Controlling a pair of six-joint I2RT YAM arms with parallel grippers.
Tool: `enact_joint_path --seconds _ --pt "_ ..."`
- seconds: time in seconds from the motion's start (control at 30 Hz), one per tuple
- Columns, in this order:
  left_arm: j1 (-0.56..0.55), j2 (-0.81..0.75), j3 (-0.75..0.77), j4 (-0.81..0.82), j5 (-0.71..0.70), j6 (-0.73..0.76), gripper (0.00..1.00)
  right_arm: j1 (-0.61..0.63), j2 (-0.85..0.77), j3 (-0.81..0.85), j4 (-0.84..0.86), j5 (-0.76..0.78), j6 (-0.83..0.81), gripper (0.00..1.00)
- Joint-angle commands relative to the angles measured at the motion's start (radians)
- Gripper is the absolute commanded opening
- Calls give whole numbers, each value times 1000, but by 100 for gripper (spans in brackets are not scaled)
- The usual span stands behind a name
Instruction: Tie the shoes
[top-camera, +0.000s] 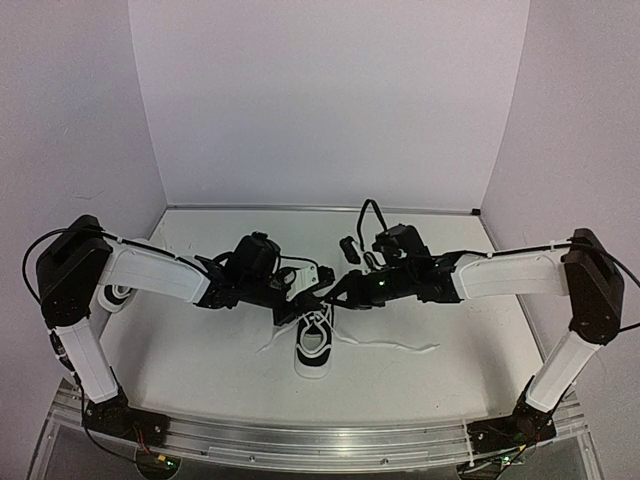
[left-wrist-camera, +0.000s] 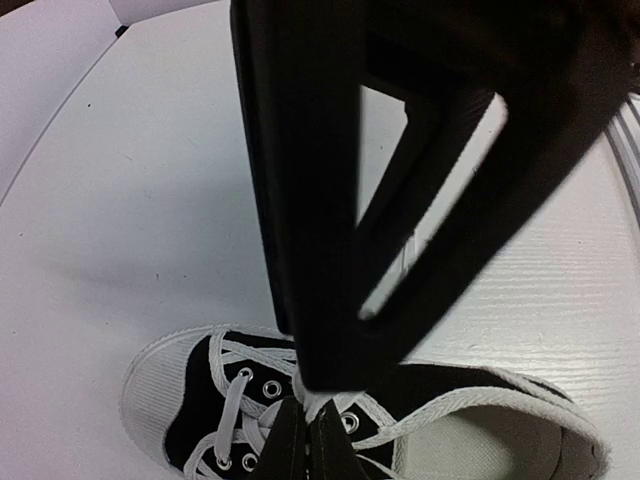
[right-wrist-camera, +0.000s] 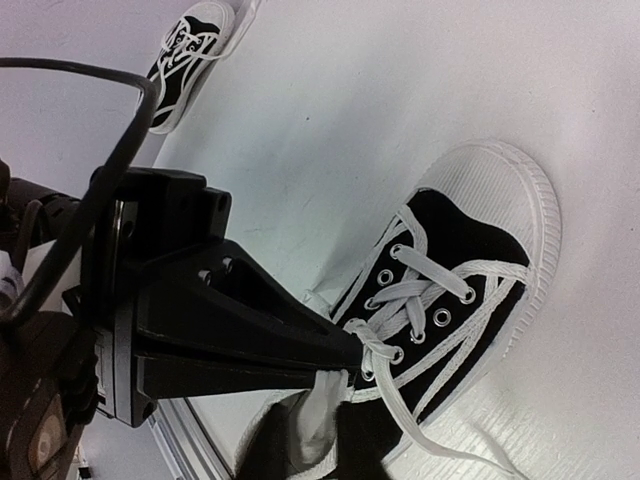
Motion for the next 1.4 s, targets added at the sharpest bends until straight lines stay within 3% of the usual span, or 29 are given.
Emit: enact_joint_path --seconds 0.0,0.1,0.2,0.3,0.4,0.53,0.67,0.73,1.37 --pt "6 6 32 13 28 -8 0 -22 -81 -44 -3 21 25 44" --pt "6 -1 25 14 30 -11 0 -49 -171 -125 -32 63 58 56" --pt "6 -8 20 16 24 -9 0 -60 -284 -208 -130 165 78 59" --pt "6 -14 14 16 16 -7 0 -61 -341 -212 -352 326 88 60" --pt "6 -19 11 15 15 -6 0 -61 -366 -233 -475 367 154 60" --pt "6 -21 6 19 14 -7 0 -59 -426 -340 -458 346 275 64" --pt "6 -19 9 19 13 -5 0 -60 -462 -399 -450 369 329 79" --pt "6 -18 12 18 15 -6 0 -60 -455 -406 -441 379 336 81" --pt "6 -30 10 20 4 -15 0 -98 -162 -316 -293 337 243 84"
